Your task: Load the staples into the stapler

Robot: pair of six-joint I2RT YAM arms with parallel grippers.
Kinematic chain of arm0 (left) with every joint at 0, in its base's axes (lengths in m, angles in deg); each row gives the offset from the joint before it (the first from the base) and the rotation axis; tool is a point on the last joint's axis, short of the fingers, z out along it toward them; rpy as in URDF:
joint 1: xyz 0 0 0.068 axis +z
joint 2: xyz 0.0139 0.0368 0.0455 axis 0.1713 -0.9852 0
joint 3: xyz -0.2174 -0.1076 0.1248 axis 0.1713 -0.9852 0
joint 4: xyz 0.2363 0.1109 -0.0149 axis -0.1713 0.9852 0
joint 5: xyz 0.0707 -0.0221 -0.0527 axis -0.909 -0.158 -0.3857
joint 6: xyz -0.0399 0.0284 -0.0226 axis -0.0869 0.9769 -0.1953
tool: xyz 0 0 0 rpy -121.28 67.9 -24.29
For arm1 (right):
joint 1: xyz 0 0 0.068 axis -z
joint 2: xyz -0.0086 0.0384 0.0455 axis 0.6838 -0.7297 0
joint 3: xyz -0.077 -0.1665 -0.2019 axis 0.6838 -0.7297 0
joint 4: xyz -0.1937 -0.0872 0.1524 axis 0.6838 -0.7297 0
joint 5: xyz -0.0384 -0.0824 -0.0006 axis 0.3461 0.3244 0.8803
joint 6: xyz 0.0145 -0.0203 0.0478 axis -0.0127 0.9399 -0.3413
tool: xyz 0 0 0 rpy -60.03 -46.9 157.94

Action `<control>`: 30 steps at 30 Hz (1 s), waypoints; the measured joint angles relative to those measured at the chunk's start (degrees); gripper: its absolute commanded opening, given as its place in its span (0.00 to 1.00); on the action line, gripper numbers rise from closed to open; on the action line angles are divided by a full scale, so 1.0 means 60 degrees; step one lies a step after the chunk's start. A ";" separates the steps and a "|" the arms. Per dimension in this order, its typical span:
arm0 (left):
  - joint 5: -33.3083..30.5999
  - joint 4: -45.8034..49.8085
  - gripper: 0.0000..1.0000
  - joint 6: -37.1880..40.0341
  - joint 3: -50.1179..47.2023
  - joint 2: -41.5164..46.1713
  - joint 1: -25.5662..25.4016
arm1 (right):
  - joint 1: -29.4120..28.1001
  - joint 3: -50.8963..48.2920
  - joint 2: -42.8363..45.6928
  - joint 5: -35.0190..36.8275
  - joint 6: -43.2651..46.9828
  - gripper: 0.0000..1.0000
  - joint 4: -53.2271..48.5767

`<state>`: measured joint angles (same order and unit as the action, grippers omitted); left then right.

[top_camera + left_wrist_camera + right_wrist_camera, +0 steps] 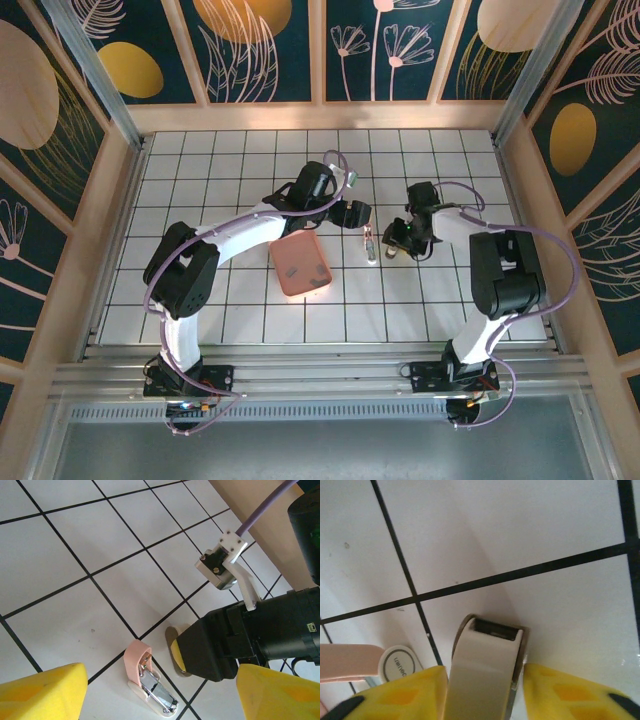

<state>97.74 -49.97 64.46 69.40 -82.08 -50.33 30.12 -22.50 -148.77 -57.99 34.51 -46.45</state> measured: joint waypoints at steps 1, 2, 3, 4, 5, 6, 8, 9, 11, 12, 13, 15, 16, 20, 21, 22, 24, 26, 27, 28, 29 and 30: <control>-0.0018 0.0000 0.78 0.0000 0.0000 0.0000 0.0000 | -0.0022 0.0044 -0.0033 0.0102 0.0062 0.33 -0.0058; -0.0029 0.0000 0.78 0.0000 0.0000 0.0000 0.0000 | -0.0044 0.0095 -0.0062 0.0197 0.0135 0.31 -0.0135; -0.0055 0.0000 0.78 0.0000 0.0000 0.0000 0.0000 | -0.0062 0.0168 -0.0073 0.0321 0.0182 0.28 -0.0237; -0.0084 0.0004 0.78 0.0000 0.0000 0.0000 0.0000 | -0.0091 0.0219 -0.0073 0.0452 0.0259 0.27 -0.0321; -0.0102 0.0004 0.78 0.0000 0.0000 0.0000 0.0000 | -0.0098 0.0259 -0.0073 0.0608 0.0357 0.26 -0.0404; -0.0109 0.0004 0.78 0.0000 0.0000 0.0000 0.0000 | -0.0098 0.0288 -0.0069 0.0699 0.0430 0.24 -0.0488; -0.0131 0.0004 0.78 0.0000 0.0000 0.0000 0.0007 | -0.0091 0.0350 -0.0066 0.0954 0.0590 0.22 -0.0670; -0.0131 0.0004 0.78 0.0000 0.0000 0.0000 0.0007 | -0.0062 0.0353 -0.0047 0.1078 0.0696 0.21 -0.0743; -0.0127 0.0004 0.78 0.0000 0.0000 0.0000 0.0007 | 0.0025 0.0353 0.0025 0.1326 0.0900 0.21 -0.0943; -0.0124 0.0004 0.78 0.0000 0.0000 0.0000 0.0011 | 0.0106 0.0353 0.0069 0.1428 0.0987 0.21 -0.1056; -0.0120 0.0004 0.78 0.0000 0.0000 -0.0004 0.0015 | 0.0222 0.0353 0.0127 0.1523 0.1107 0.21 -0.1144; -0.0080 0.0004 0.78 -0.0004 0.0004 -0.0015 0.0015 | 0.0503 0.0350 0.0240 0.1687 0.1348 0.21 -0.1242; -0.0066 0.0007 0.78 -0.0004 0.0025 -0.0033 0.0015 | 0.0652 0.0350 0.0295 0.1774 0.1490 0.22 -0.1286; 0.0102 0.0011 0.78 0.0000 0.0266 -0.0270 0.0015 | 0.1056 0.0346 0.0386 0.2087 0.2186 0.23 -0.1410; 0.0135 0.0007 0.78 0.0000 0.0342 -0.0353 0.0015 | 0.1111 0.0346 0.0386 0.2120 0.2353 0.23 -0.1439; 0.0175 0.0015 0.78 0.0000 0.0437 -0.0463 0.0015 | 0.1180 0.0342 0.0386 0.2157 0.2565 0.23 -0.1497; 0.0280 0.0011 0.78 0.0004 0.0568 -0.0667 0.0015 | 0.1271 0.0342 0.0386 0.2248 0.2911 0.24 -0.1570; 0.0386 0.0033 0.78 0.0004 0.0656 -0.0889 0.0015 | 0.1366 0.0342 0.0386 0.2346 0.3253 0.25 -0.1614; 0.0441 0.0084 0.77 0.0004 0.0710 -0.0980 0.0015 | 0.1406 0.0342 0.0386 0.2386 0.3399 0.25 -0.1614; 0.0521 0.0157 0.77 0.0004 0.0805 -0.1104 0.0015 | 0.1432 0.0342 0.0386 0.2430 0.3504 0.26 -0.1614; 0.0597 0.0208 0.77 0.0007 0.0918 -0.1239 0.0015 | 0.1461 0.0342 0.0386 0.2444 0.3621 0.28 -0.1617; 0.0637 0.0229 0.77 0.0007 0.1009 -0.1351 0.0015 | 0.1468 0.0342 0.0386 0.2463 0.3676 0.32 -0.1614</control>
<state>101.57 -48.59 64.50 75.45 -90.18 -50.24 38.93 -20.44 -146.46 -43.21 56.57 -56.14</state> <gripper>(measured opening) 0.775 0.272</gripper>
